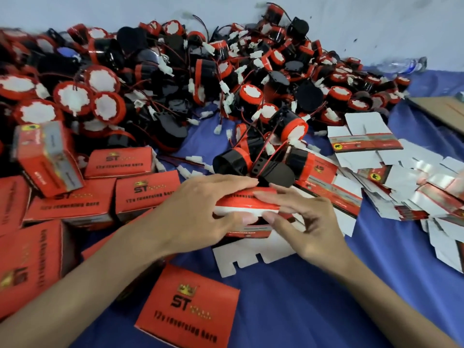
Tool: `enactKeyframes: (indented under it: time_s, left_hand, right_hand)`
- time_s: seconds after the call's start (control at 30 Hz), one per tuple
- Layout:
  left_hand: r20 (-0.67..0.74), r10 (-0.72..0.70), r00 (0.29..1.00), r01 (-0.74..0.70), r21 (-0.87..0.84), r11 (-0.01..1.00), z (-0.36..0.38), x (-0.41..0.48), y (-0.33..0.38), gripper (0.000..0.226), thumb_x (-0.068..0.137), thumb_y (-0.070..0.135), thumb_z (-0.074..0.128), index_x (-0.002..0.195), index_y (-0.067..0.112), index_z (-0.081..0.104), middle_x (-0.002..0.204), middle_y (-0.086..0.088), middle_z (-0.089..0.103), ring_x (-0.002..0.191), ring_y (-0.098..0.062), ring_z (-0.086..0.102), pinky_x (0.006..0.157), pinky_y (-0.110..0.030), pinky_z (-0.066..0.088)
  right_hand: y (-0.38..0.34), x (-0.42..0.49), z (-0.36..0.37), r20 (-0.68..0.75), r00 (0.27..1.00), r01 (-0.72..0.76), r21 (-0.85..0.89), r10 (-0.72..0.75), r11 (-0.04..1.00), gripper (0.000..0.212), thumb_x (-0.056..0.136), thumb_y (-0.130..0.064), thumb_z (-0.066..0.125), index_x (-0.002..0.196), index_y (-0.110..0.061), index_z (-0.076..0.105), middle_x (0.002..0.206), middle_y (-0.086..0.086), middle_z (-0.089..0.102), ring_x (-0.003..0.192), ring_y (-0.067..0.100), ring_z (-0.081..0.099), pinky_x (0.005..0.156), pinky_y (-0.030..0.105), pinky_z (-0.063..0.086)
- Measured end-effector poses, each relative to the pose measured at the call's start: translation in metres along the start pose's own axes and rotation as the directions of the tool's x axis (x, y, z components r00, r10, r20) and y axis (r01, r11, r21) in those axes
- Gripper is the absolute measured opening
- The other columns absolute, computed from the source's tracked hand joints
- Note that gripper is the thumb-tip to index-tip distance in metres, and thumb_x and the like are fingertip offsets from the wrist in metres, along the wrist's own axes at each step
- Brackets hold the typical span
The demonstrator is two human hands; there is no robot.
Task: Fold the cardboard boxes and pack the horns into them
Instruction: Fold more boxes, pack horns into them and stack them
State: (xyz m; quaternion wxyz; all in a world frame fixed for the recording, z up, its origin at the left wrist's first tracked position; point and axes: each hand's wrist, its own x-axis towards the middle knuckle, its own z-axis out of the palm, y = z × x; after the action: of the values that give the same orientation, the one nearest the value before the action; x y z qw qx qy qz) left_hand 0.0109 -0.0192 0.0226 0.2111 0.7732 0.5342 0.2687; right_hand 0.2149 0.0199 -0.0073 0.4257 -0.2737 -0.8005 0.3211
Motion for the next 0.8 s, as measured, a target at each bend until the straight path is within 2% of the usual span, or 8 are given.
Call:
enactKeyframes:
  time_s: [0.17, 0.37, 0.43, 0.5, 0.63, 0.73, 0.8]
  left_hand:
    - [-0.030, 0.065, 0.997, -0.063, 0.075, 0.995, 0.004, 0.003, -0.006, 0.058, 0.081, 0.047, 0.059, 0.137, 0.033, 0.050, 0.131, 0.030, 0.042, 0.123, 0.016, 0.034, 0.103, -0.003, 0.024]
    - [0.020, 0.172, 0.985, -0.171, 0.248, 0.953, 0.007, 0.000, -0.006, 0.059, 0.092, 0.052, 0.038, 0.144, 0.025, 0.041, 0.143, 0.020, 0.041, 0.132, 0.004, 0.034, 0.108, -0.022, 0.031]
    - [0.045, 0.185, 0.982, -0.190, 0.291, 0.938, 0.006, -0.001, -0.004, 0.059, 0.093, 0.050, 0.036, 0.146, 0.024, 0.039, 0.147, 0.017, 0.041, 0.135, 0.003, 0.033, 0.109, -0.022, 0.032]
    - [0.079, 0.191, 0.978, -0.206, 0.322, 0.924, 0.007, -0.003, -0.002, 0.059, 0.095, 0.050, 0.034, 0.149, 0.023, 0.033, 0.151, 0.016, 0.035, 0.138, 0.003, 0.027, 0.113, -0.019, 0.025]
    - [0.189, 0.137, 0.972, -0.193, 0.321, 0.927, 0.007, -0.002, -0.001, 0.061, 0.102, 0.048, 0.028, 0.154, 0.024, 0.010, 0.158, 0.017, 0.015, 0.142, 0.009, 0.007, 0.114, -0.010, 0.003]
    - [0.264, 0.104, 0.959, -0.189, 0.319, 0.929, 0.005, -0.001, -0.002, 0.066, 0.098, 0.053, 0.023, 0.154, 0.026, 0.000, 0.159, 0.019, 0.004, 0.141, 0.012, -0.002, 0.115, -0.011, 0.001]
    - [0.254, 0.118, 0.960, -0.203, 0.344, 0.917, 0.005, -0.002, -0.003, 0.066, 0.098, 0.054, 0.024, 0.154, 0.027, 0.001, 0.160, 0.019, 0.005, 0.141, 0.013, -0.001, 0.114, -0.010, 0.003]
  right_hand:
    - [0.011, 0.000, 0.003, -0.017, 0.982, 0.186, -0.105, -0.188, 0.977, 0.036, 0.077, 0.001, 0.069, 0.112, -0.006, 0.062, 0.099, -0.005, 0.070, 0.097, 0.005, 0.068, 0.101, 0.033, 0.047]
    - [0.019, 0.001, 0.002, 0.000, 0.954, 0.297, -0.137, -0.300, 0.945, 0.030, 0.082, -0.007, 0.067, 0.111, -0.004, 0.062, 0.097, -0.001, 0.071, 0.097, 0.011, 0.070, 0.098, 0.039, 0.049]
    - [0.021, 0.002, 0.001, 0.021, 0.946, 0.323, -0.148, -0.324, 0.935, 0.028, 0.083, -0.010, 0.065, 0.110, -0.004, 0.063, 0.095, 0.001, 0.072, 0.095, 0.012, 0.070, 0.098, 0.041, 0.049]
    - [0.023, 0.002, 0.000, 0.042, 0.936, 0.351, -0.154, -0.349, 0.924, 0.026, 0.084, -0.010, 0.064, 0.109, -0.005, 0.064, 0.096, 0.004, 0.074, 0.095, 0.013, 0.071, 0.097, 0.043, 0.050]
    - [0.026, 0.004, -0.005, 0.075, 0.906, 0.424, -0.164, -0.417, 0.891, 0.026, 0.084, -0.009, 0.063, 0.110, -0.006, 0.062, 0.100, 0.002, 0.071, 0.095, 0.012, 0.069, 0.099, 0.039, 0.050]
    - [0.028, 0.003, -0.007, 0.094, 0.893, 0.449, -0.162, -0.440, 0.878, 0.028, 0.084, -0.007, 0.064, 0.112, -0.005, 0.061, 0.089, 0.008, 0.075, 0.087, 0.017, 0.070, 0.096, 0.035, 0.052]
    - [0.029, 0.003, -0.007, 0.098, 0.884, 0.468, -0.165, -0.458, 0.868, 0.028, 0.085, -0.007, 0.064, 0.112, -0.006, 0.061, 0.089, 0.007, 0.075, 0.090, 0.015, 0.069, 0.094, 0.027, 0.052]
